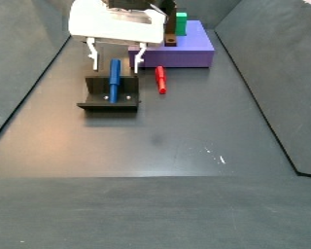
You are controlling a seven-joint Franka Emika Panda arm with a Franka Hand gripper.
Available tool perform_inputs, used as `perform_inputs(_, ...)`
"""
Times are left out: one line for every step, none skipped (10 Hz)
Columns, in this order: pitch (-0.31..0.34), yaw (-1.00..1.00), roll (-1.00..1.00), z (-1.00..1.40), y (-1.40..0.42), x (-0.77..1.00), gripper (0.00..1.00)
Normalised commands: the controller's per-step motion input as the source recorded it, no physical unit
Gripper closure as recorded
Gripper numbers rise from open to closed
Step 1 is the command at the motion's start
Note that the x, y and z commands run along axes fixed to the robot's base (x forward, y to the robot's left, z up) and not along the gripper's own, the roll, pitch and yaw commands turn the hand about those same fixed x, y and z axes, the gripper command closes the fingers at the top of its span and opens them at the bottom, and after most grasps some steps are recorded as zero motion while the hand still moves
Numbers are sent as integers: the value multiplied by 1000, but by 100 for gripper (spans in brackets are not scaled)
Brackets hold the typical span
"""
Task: Pick up the blue object. Move up. Place the blue object on the fixture. Regrasp the blue object. Move to above the board. Insert the blue object.
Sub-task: Regrasp the blue object.
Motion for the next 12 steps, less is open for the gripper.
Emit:
perform_inputs(0, 0, 0, 0, 0, 0, 0)
perform_inputs(0, 0, 0, 0, 0, 0, 100)
perform_inputs(0, 0, 0, 0, 0, 0, 100)
perform_inputs(0, 0, 0, 0, 0, 0, 100)
perform_inputs(0, 0, 0, 0, 0, 0, 100)
perform_inputs(0, 0, 0, 0, 0, 0, 100)
perform_inputs(0, 0, 0, 0, 0, 0, 100)
perform_inputs(0, 0, 0, 0, 0, 0, 100)
perform_inputs(0, 0, 0, 0, 0, 0, 100)
perform_inputs(0, 0, 0, 0, 0, 0, 100)
perform_inputs(0, 0, 0, 0, 0, 0, 100)
perform_inputs(0, 0, 0, 0, 0, 0, 100)
